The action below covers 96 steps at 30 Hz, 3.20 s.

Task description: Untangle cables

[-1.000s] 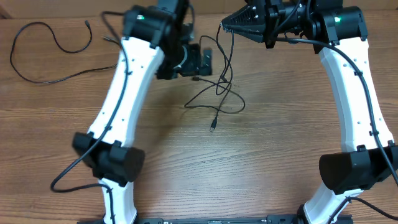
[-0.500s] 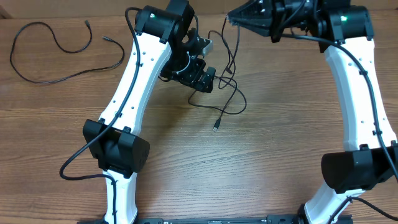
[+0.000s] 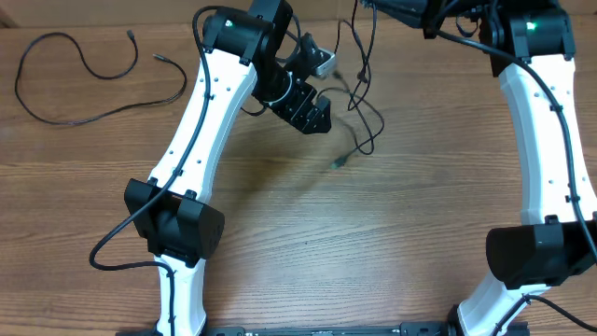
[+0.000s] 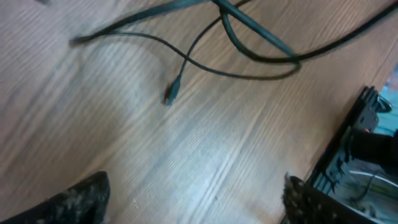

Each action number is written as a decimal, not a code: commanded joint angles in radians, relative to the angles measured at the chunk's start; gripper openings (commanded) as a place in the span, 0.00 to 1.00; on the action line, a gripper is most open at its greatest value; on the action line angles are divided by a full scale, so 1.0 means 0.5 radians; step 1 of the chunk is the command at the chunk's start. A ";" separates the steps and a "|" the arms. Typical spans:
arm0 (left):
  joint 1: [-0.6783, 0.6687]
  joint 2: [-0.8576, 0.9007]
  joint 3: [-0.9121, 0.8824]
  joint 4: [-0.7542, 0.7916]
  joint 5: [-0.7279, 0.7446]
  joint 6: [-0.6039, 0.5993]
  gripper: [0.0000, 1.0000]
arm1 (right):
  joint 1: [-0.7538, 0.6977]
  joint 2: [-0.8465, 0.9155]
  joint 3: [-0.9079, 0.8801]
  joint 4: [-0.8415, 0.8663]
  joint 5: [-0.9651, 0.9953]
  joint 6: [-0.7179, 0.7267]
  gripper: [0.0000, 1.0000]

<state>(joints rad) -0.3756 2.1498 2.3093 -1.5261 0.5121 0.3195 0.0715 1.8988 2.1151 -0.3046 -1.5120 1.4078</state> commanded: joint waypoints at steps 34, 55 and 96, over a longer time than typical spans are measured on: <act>-0.034 -0.023 -0.301 0.739 0.061 0.124 0.88 | -0.011 -0.084 0.050 0.063 -0.031 0.166 0.04; -0.037 -0.023 -0.404 1.128 0.326 0.127 0.78 | -0.011 -0.084 0.050 0.063 -0.031 0.098 0.04; -0.018 -0.024 -0.543 1.107 0.270 0.065 0.23 | -0.011 -0.083 0.050 0.078 -0.030 0.052 0.04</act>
<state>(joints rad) -0.3912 2.1498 2.0460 -0.9714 0.6357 0.3882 0.0715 1.8988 2.1151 -0.2733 -1.5158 1.4551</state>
